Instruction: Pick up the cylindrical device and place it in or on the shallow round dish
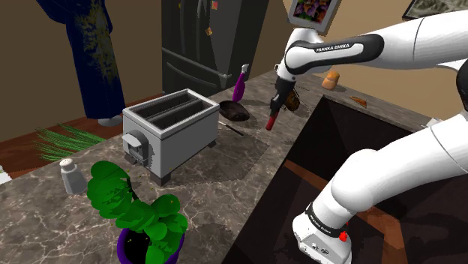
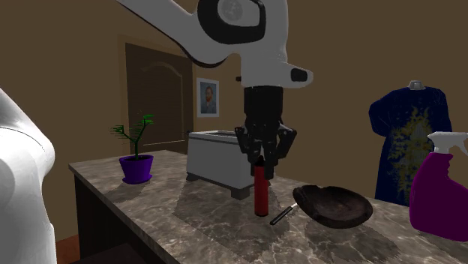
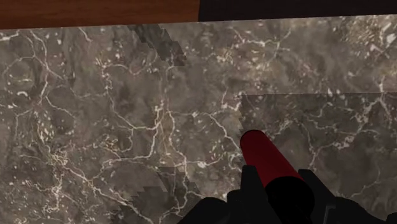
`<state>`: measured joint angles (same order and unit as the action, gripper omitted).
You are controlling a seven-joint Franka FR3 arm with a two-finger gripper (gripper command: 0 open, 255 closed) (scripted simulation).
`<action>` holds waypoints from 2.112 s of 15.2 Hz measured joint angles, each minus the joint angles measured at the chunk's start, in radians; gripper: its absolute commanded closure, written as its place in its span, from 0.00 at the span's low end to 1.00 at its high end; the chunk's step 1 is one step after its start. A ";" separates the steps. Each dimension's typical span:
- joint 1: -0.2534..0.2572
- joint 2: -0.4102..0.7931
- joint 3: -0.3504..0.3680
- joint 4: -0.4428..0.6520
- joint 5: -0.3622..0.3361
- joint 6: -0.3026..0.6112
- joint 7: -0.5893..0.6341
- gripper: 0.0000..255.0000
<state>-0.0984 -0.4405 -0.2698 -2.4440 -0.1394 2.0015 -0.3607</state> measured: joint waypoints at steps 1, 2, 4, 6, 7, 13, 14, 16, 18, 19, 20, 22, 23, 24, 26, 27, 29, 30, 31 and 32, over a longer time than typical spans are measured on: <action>0.000 -0.008 0.002 0.009 0.000 -0.017 0.000 1.00; 0.000 -0.007 0.002 0.021 0.001 -0.028 -0.002 1.00; 0.001 -0.014 0.006 0.042 0.003 -0.056 0.001 1.00; 0.001 -0.020 0.009 0.066 0.004 -0.086 -0.001 1.00; 0.001 -0.025 0.009 0.079 0.004 -0.103 -0.003 1.00; 0.005 -0.031 0.018 0.151 0.010 -0.181 -0.002 1.00; 0.004 -0.032 0.018 0.164 0.010 -0.196 -0.004 1.00; 0.005 -0.034 0.020 0.183 0.011 -0.217 -0.004 1.00; 0.013 0.007 0.022 0.232 0.021 -0.225 -0.002 1.00; 0.018 0.045 0.019 0.271 0.029 -0.226 -0.005 1.00; 0.023 0.080 0.017 0.301 0.037 -0.223 -0.007 1.00; 0.033 0.167 0.013 0.389 0.057 -0.225 -0.011 1.00; 0.036 0.197 0.011 0.423 0.064 -0.231 -0.014 1.00; 0.040 0.235 0.011 0.463 0.074 -0.232 -0.014 1.00; 0.045 0.327 0.006 0.567 0.097 -0.247 -0.023 1.00; 0.046 0.361 0.006 0.608 0.106 -0.256 -0.025 1.00; 0.047 0.452 0.003 0.726 0.130 -0.286 -0.033 1.00; 0.044 0.496 0.000 0.783 0.141 -0.301 -0.040 1.00; 0.043 0.535 0.001 0.829 0.152 -0.309 -0.039 1.00; 0.040 0.583 0.001 0.890 0.165 -0.323 -0.043 1.00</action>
<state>-0.0586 0.1426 -0.2690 -1.5540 0.0252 1.6780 -0.4042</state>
